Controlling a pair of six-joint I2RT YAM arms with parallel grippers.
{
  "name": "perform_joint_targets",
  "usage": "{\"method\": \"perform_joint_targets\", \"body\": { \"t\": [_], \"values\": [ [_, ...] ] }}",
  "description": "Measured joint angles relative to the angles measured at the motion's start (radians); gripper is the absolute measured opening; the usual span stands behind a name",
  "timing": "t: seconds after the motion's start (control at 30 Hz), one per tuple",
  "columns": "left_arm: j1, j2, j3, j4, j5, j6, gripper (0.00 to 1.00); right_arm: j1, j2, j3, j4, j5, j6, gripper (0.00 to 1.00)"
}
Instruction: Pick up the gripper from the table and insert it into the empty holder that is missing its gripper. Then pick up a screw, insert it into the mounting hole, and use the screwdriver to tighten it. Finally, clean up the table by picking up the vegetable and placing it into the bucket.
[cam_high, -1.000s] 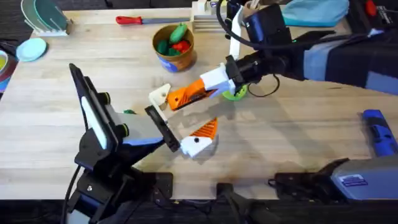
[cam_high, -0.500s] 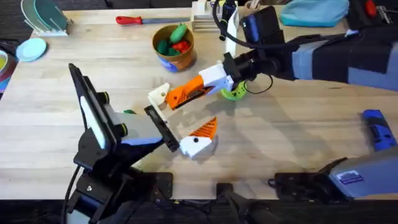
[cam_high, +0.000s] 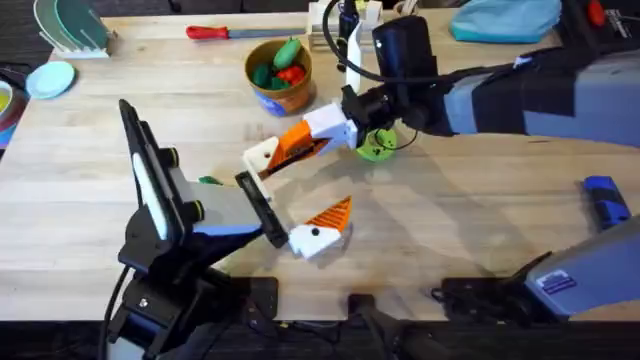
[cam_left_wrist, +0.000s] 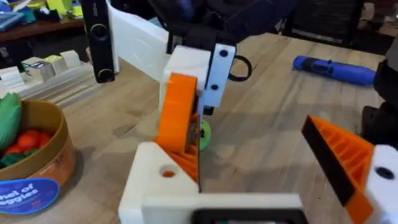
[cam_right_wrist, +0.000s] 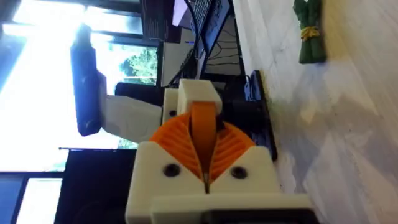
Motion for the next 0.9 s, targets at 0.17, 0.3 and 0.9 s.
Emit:
{"method": "perform_joint_targets", "body": {
  "t": [0.17,0.3,0.9],
  "values": [
    [0.003,0.000,0.000,0.000,-0.012,-0.007,0.993,0.005,0.008,0.000,0.025,0.005,0.044,0.007],
    [0.003,0.000,0.000,0.000,-0.016,-0.008,0.992,0.005,0.008,0.000,0.025,0.005,0.057,0.027],
    [-0.017,0.000,0.000,-0.001,0.039,0.002,0.993,0.025,0.015,0.000,0.040,-0.015,0.062,0.635]
  ]
}}
